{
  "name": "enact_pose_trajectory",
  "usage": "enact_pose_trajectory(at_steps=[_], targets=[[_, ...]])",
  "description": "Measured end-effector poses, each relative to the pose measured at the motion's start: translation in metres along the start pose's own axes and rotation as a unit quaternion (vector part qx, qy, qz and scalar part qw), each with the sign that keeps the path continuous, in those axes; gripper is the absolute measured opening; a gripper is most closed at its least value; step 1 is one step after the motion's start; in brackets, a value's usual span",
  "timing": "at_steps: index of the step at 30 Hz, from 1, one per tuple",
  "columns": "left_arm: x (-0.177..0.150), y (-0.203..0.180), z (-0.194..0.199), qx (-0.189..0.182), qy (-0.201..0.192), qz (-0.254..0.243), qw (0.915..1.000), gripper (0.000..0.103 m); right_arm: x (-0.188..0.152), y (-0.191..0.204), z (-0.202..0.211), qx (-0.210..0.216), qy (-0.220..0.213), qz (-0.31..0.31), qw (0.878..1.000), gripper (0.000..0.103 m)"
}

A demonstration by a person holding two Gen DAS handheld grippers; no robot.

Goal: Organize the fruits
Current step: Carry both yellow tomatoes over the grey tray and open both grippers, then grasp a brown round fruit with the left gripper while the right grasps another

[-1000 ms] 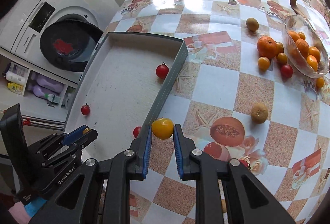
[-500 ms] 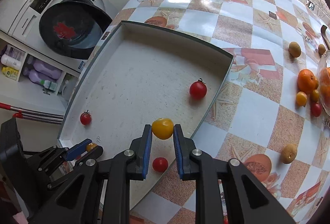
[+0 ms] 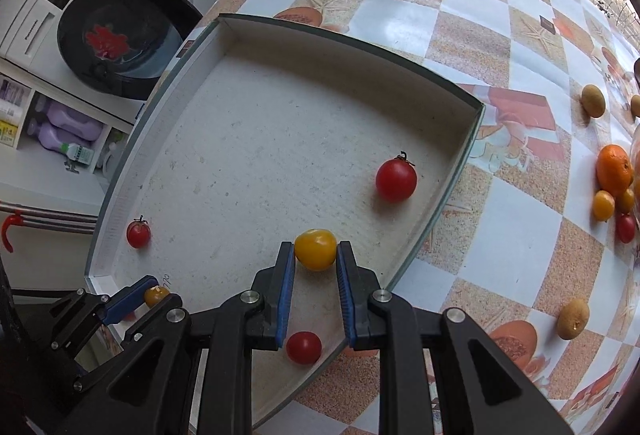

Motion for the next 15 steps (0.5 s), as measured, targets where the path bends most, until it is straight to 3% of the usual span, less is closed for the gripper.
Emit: enact_pose_trajectory(at_steps=[1,2,3,5,9,12,15], targets=[[0.000,0.001,0.000,0.007,0.000,-0.003,1.0000,0.042,0.000,0.000,-0.001,0.000,0.000,0.000,1.000,0.023],[0.000,0.001,0.000,0.004,0.001,-0.002,1.0000,0.072,0.001,0.001,-0.001,-0.001,0.001,0.002,1.000,0.024],[0.000,0.001,0.001,-0.004,-0.004,0.000,1.0000,0.081,0.001,0.002,-0.002,-0.002,0.002,0.002,1.000,0.024],[0.002,0.000,0.006,-0.014,-0.015,0.000,0.9998,0.082,0.003,0.004,-0.002,0.009,0.005,0.001,1.000,0.028],[0.001,-0.002,0.006,-0.020,-0.009,-0.001,0.9998,0.082,0.005,0.009,0.009,0.039,-0.007,-0.009,0.999,0.053],[0.000,-0.005,0.006,-0.041,-0.002,0.012,0.9991,0.082,0.007,0.009,0.028,0.048,-0.035,-0.019,0.998,0.080],[-0.001,-0.009,0.006,-0.059,0.008,0.021,0.9980,0.082,0.003,0.001,0.047,0.048,-0.058,-0.033,0.997,0.083]])
Point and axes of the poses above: each gripper's, at about its wrist camera, not at the fingertips, and z roughly against the way its jaws point, y to its left, x to its top, the point moved 8 cm from there along -z, roughly the way its jaws point, and after that the axes turned 4 degrees about -x, right-handed, at the moved point
